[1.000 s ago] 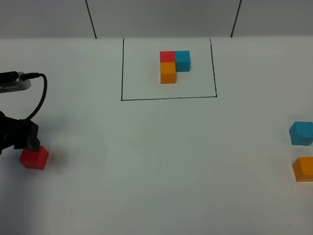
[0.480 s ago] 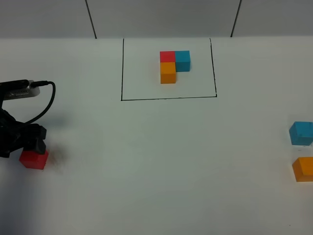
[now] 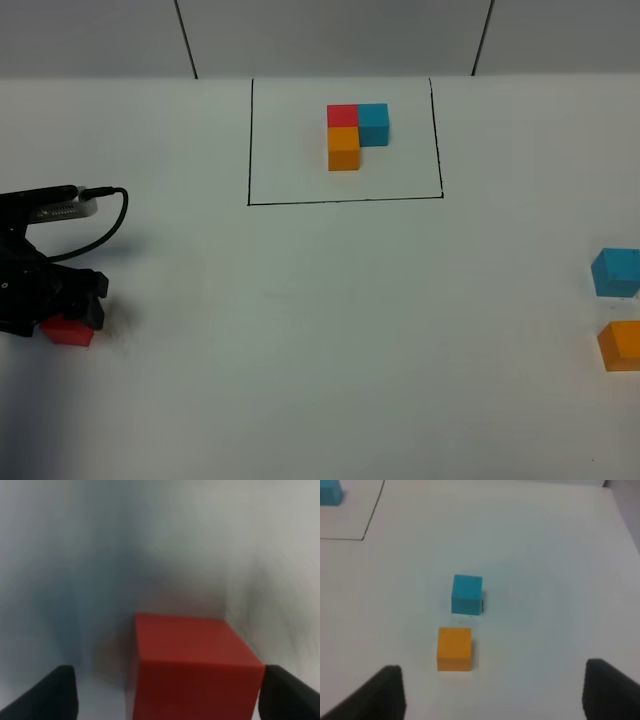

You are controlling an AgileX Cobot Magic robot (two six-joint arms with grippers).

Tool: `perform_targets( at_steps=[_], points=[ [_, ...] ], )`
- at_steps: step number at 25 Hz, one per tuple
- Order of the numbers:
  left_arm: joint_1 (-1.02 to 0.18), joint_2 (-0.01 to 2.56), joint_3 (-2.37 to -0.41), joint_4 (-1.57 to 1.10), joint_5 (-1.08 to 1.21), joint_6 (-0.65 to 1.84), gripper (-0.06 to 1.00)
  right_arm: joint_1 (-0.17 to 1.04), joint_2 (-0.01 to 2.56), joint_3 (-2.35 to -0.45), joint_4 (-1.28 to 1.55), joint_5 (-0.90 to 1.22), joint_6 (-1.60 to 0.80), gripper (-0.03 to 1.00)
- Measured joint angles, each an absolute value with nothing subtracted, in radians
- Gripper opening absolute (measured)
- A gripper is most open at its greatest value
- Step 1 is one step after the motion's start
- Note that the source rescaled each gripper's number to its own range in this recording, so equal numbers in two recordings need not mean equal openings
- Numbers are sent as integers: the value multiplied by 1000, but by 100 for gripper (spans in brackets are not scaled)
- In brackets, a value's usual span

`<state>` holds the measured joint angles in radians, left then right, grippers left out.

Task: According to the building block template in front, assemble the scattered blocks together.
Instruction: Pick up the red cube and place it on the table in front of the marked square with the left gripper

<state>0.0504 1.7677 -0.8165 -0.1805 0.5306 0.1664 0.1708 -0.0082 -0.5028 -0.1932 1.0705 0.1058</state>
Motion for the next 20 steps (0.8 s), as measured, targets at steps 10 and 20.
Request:
perform_targets(
  at_steps=[10, 20],
  points=[
    [50, 1768, -823, -179, 489, 176, 0, 171, -8, -503, -193, 1071, 106, 58],
    [-234, 1762, -1107, -175, 613, 594, 0, 171, -8, -503, -193, 1071, 106, 58]
  ],
)
